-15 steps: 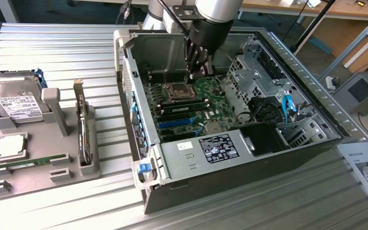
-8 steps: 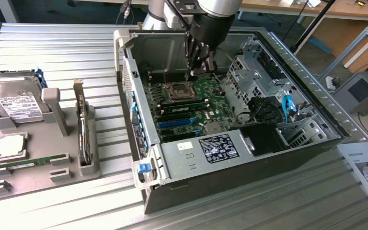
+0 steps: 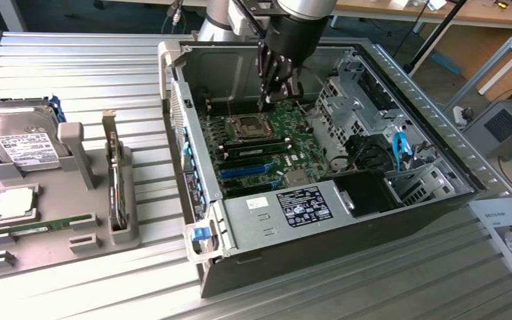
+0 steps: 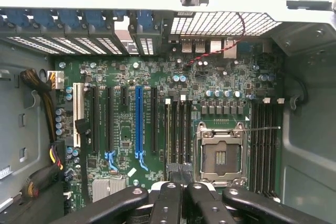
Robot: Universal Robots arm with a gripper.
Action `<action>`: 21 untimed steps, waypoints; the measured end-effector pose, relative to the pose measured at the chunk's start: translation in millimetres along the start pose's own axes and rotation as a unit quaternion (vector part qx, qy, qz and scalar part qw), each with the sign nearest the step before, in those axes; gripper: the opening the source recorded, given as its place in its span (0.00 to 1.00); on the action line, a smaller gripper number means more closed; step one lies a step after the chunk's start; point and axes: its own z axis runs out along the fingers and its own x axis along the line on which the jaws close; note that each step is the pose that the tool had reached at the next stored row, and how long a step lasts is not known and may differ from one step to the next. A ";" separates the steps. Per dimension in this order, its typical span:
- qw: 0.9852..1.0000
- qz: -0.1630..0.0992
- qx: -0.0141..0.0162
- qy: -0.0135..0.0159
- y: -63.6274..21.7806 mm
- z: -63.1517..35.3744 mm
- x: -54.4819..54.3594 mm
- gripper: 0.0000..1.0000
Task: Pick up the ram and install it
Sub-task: 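Press down the ram until it locks into place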
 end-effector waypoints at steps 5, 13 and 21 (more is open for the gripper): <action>1.000 0.000 0.000 0.000 -1.4 -0.2 0.0 0.11; 1.000 0.000 0.000 0.000 -10.7 -1.4 0.0 0.11; 1.000 0.000 0.000 0.000 -17.9 -1.9 0.0 0.11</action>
